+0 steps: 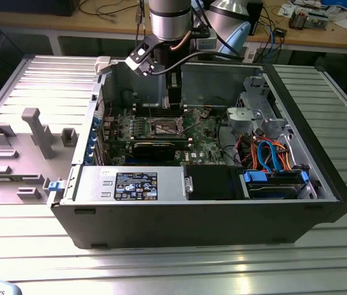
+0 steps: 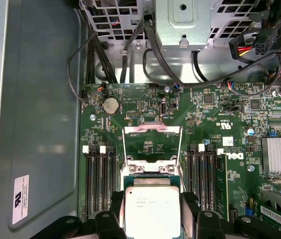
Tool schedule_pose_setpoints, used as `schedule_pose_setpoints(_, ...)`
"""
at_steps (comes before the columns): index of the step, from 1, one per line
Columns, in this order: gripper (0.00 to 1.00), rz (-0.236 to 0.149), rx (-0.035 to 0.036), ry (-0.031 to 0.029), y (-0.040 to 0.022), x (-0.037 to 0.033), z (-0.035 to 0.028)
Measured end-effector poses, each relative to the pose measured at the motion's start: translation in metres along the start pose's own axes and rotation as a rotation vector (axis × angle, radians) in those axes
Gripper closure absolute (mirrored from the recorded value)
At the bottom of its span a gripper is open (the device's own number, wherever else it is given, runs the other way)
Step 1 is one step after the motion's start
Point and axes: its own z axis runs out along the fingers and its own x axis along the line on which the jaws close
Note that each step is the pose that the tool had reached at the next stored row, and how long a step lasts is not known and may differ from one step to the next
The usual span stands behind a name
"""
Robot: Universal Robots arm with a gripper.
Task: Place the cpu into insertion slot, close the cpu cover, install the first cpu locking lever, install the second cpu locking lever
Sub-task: 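Place the cpu into insertion slot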
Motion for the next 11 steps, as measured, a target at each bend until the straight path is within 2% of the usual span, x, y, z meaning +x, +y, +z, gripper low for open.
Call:
schedule_pose_setpoints(4,0.46,-0.004,0.0001,0.0004,-0.0002,-0.0002,0.0005)
schedule_pose_setpoints(5,0.46,-0.026,0.0006,0.0029,-0.0014,-0.0001,0.0021)
schedule_pose_setpoints(6,0.46,-0.03,0.0007,0.0033,-0.0029,-0.0002,0.0035)
schedule_pose_setpoints(8,0.46,-0.027,0.0007,0.0029,-0.0045,-0.0003,0.0058)
schedule_pose_setpoints(9,0.46,-0.017,0.0003,0.002,-0.0062,-0.0004,0.0104)
schedule_pose_setpoints(11,0.46,-0.016,0.0003,0.0018,-0.0085,-0.0005,0.0142)
